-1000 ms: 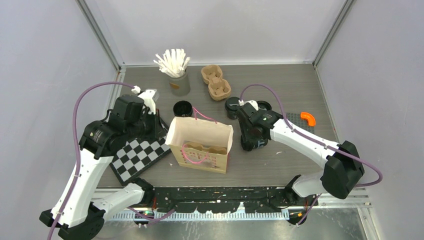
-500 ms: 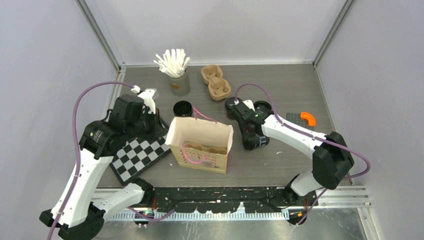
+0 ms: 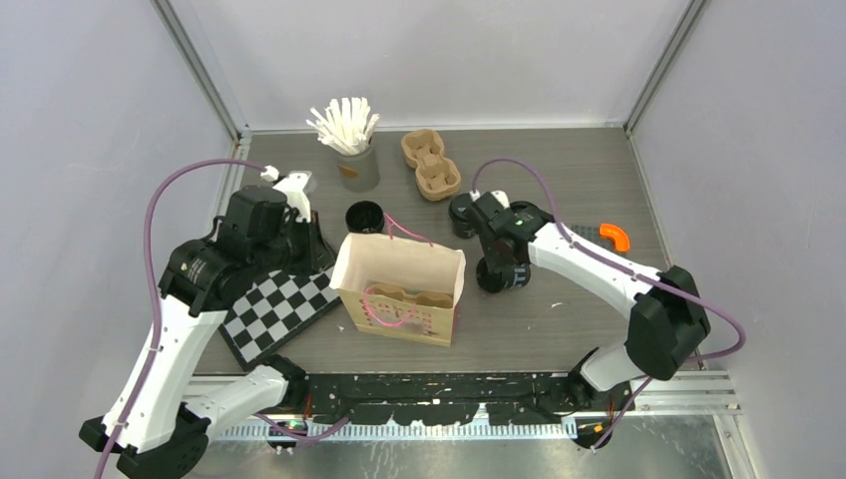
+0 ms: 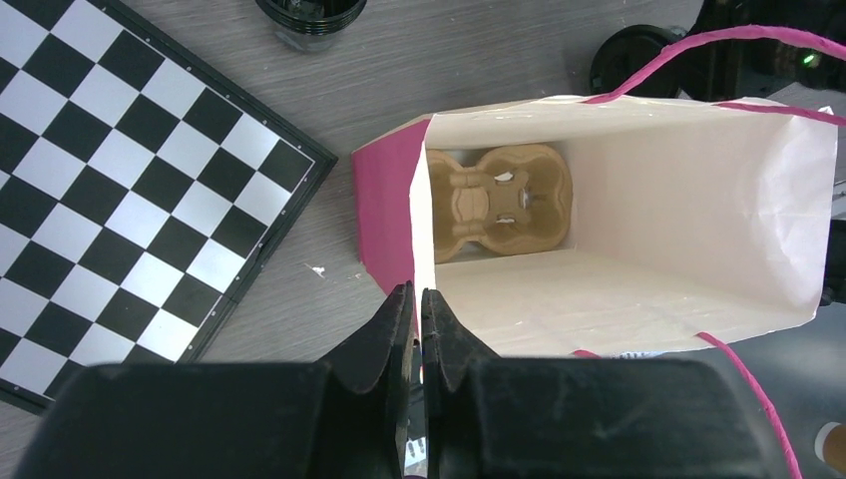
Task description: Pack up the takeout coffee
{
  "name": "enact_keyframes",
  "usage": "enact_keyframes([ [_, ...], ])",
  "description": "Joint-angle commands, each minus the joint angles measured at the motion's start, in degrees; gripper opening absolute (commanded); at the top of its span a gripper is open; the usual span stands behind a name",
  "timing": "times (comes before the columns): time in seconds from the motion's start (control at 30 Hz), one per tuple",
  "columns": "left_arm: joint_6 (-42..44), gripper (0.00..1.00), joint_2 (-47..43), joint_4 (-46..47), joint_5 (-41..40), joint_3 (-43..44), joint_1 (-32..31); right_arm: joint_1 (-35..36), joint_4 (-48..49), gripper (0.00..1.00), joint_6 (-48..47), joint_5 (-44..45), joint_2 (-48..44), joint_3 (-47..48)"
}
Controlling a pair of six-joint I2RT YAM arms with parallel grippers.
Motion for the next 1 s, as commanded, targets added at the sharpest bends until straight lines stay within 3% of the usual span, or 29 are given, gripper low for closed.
enact_keyframes([
  [0.0, 0.0, 0.09, 0.5, 3.3, -0.5, 0.5, -0.2, -7.4, 4.0, 0.24, 2.4, -14.6, -7.1, 2.2],
  [0.17, 0.0, 0.1, 1.4, 3.4, -0.2, 1.9, -0.2, -19.9, 12.6, 0.24, 7.6, -37.1, -12.9, -5.0],
  [0.4, 0.0, 0.1, 2.4, 3.4, 0.2, 2.3, -0.2, -28.1, 19.6, 0.24, 12.4, -50.1, -14.5, -13.2],
  [0.83, 0.2, 0.11, 4.6, 3.5, 0.0, 3.8, -0.2, -34.8, 21.2, 0.27, 9.8, -53.1, -14.6, -19.9],
  [0.97, 0.2, 0.12, 4.9, 3.7, -0.2, 3.6, -0.2, -35.0, 19.3, 0.35, 7.9, -51.3, -14.9, -19.5],
])
